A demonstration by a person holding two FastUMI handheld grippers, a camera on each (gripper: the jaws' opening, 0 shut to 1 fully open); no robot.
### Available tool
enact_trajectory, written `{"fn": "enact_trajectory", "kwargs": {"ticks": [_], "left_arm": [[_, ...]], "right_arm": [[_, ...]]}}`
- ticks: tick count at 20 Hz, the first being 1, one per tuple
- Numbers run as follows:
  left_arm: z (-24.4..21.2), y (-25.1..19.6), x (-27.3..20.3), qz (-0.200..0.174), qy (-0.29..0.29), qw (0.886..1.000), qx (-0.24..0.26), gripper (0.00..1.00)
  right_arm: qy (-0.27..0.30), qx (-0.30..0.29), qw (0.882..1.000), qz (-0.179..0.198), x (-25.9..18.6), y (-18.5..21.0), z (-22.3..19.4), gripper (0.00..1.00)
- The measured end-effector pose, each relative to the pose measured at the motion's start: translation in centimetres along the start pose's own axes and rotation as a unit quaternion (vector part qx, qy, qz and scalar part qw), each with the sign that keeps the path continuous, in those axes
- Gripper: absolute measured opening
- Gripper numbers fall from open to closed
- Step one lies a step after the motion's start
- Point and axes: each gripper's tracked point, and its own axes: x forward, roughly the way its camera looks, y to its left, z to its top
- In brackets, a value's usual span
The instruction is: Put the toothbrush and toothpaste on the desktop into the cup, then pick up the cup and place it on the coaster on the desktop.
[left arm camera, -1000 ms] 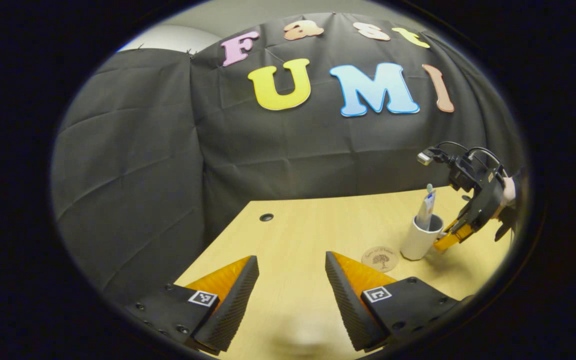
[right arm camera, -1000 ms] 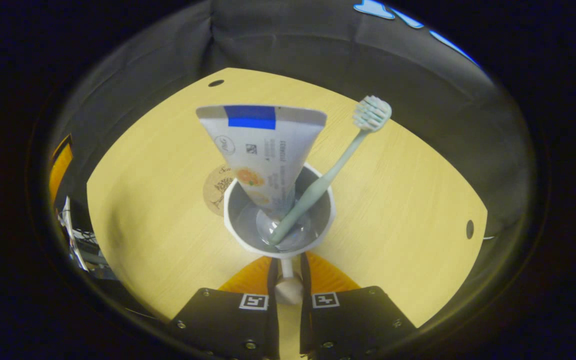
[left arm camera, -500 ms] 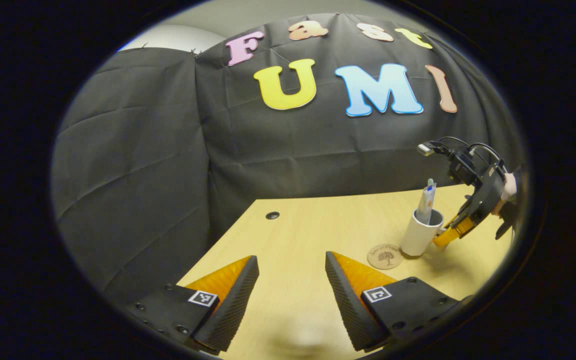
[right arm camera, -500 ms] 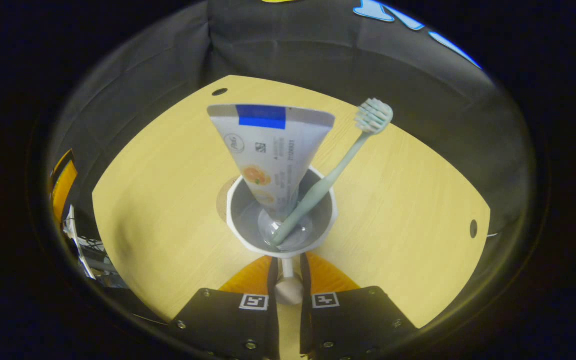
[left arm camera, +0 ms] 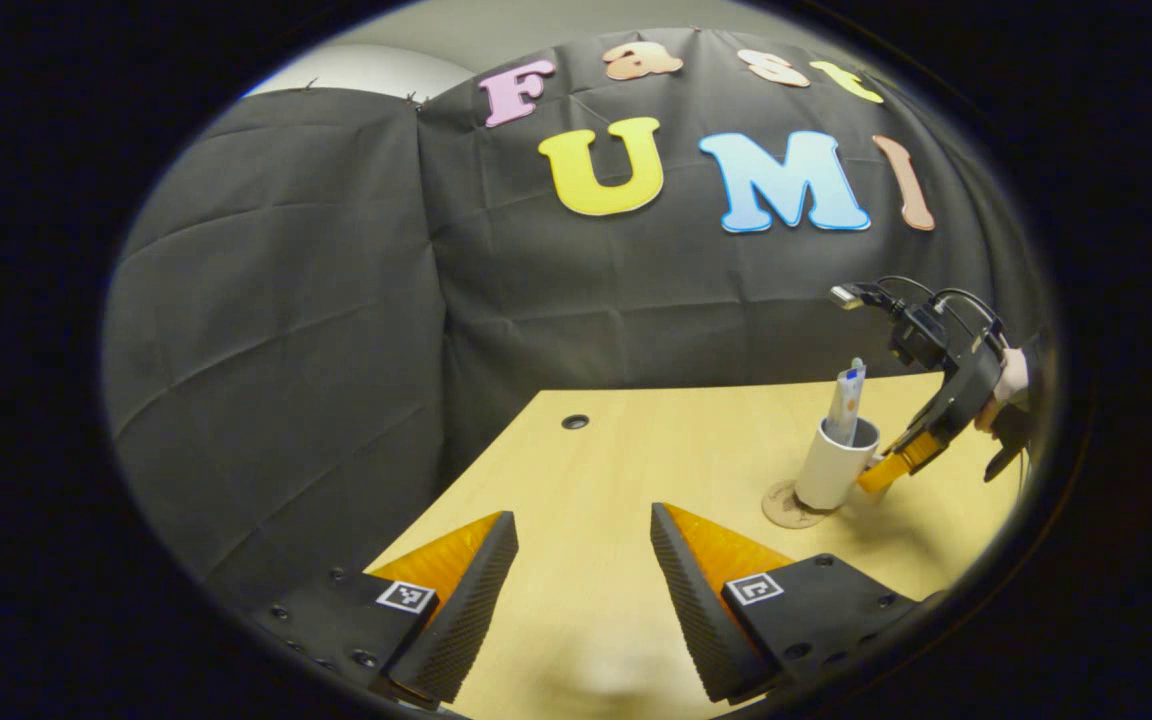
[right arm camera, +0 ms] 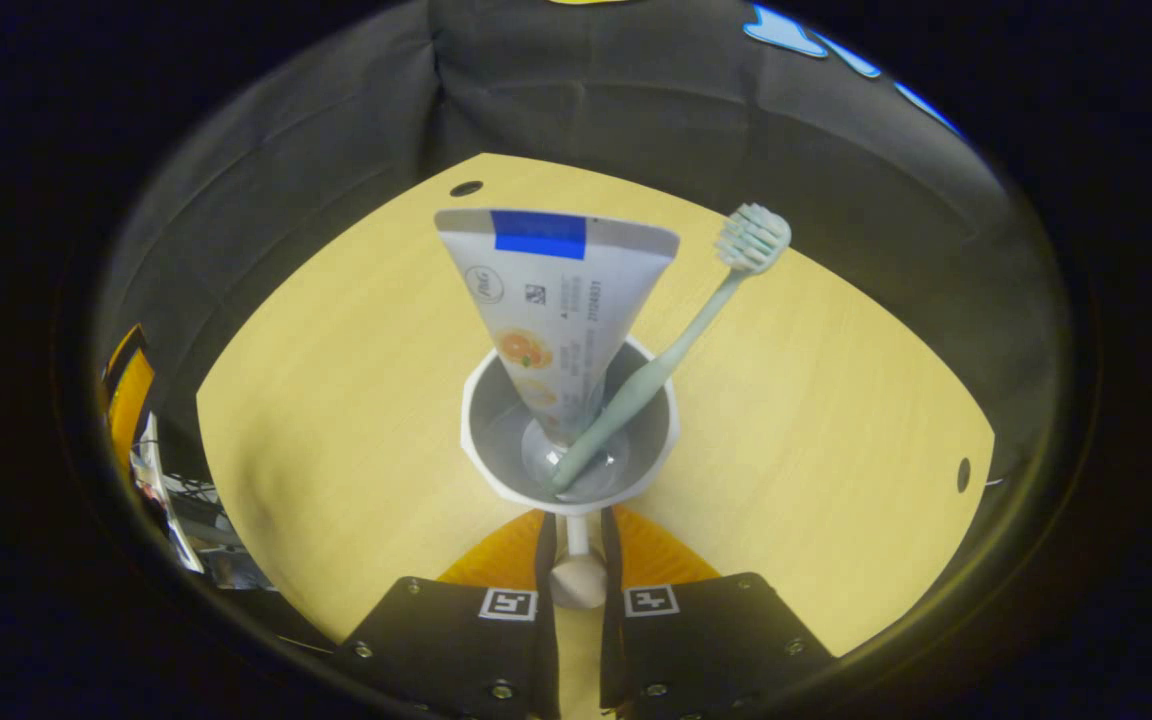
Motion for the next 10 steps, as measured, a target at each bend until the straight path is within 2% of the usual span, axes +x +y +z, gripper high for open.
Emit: {"fn": "enact_trajectory", "kwargs": {"ticks": [6, 7, 10], "left_arm": [[-0.7, 2.2, -0.8, 0.018, 0.002, 1.000, -0.008, 0.90], [-0.7, 2.3, -0.8, 0.021, 0.003, 1.000, -0.009, 0.87], [-0.7, 2.9, -0.8, 0.027, 0.003, 1.000, -0.013, 0.90]], "right_arm": [[0.005, -0.011, 1.000, 0.005, 0.3, 1.1, 0.7, 0.17], [0.007, -0.012, 1.000, 0.006, 0.3, 1.2, 0.7, 0.17], [0.015, -0.022, 1.000, 0.007, 0.2, 1.1, 0.6, 0.17]]}}
